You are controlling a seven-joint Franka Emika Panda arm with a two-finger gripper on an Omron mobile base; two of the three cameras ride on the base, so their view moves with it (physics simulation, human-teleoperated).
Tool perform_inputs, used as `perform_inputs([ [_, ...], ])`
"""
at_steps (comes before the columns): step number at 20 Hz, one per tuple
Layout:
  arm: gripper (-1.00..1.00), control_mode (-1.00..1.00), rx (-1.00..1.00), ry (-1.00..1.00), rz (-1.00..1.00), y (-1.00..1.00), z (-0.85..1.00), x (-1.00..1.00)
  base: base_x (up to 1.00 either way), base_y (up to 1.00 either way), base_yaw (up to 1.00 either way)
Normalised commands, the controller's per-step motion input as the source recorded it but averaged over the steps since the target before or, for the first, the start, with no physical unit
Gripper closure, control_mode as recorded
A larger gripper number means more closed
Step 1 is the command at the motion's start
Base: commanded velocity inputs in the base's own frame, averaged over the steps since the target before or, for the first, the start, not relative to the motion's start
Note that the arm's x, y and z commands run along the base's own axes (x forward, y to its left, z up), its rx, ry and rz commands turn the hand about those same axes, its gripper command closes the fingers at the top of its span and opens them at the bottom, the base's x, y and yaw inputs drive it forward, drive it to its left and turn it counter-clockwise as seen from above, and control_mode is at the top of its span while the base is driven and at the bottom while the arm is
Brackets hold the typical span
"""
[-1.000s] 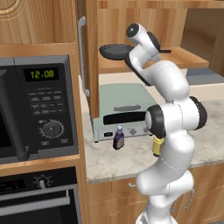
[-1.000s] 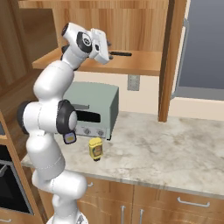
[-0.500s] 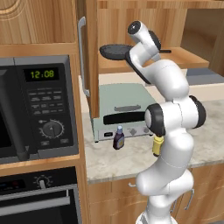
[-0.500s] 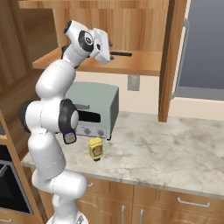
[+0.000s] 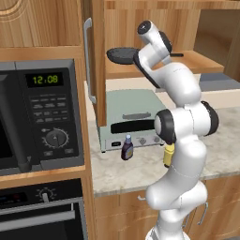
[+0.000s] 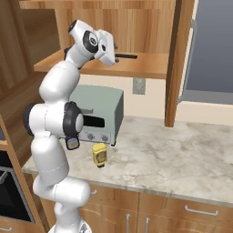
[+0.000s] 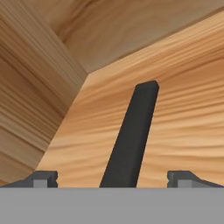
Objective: Pick the pan from the cabinet and place it on the stove. Then turn on the stove burner for the pan.
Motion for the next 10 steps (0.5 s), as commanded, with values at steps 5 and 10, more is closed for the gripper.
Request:
perform_inputs([
  [5, -1.00, -1.00, 0.04, 0.01, 0.00, -0.05, -0.32, 0.18, 0.00, 0.00, 0.00],
  [10, -1.00, -1.00, 0.02, 0.02, 0.00, -0.03, -0.39, 0.17, 0.00, 0.00, 0.00],
])
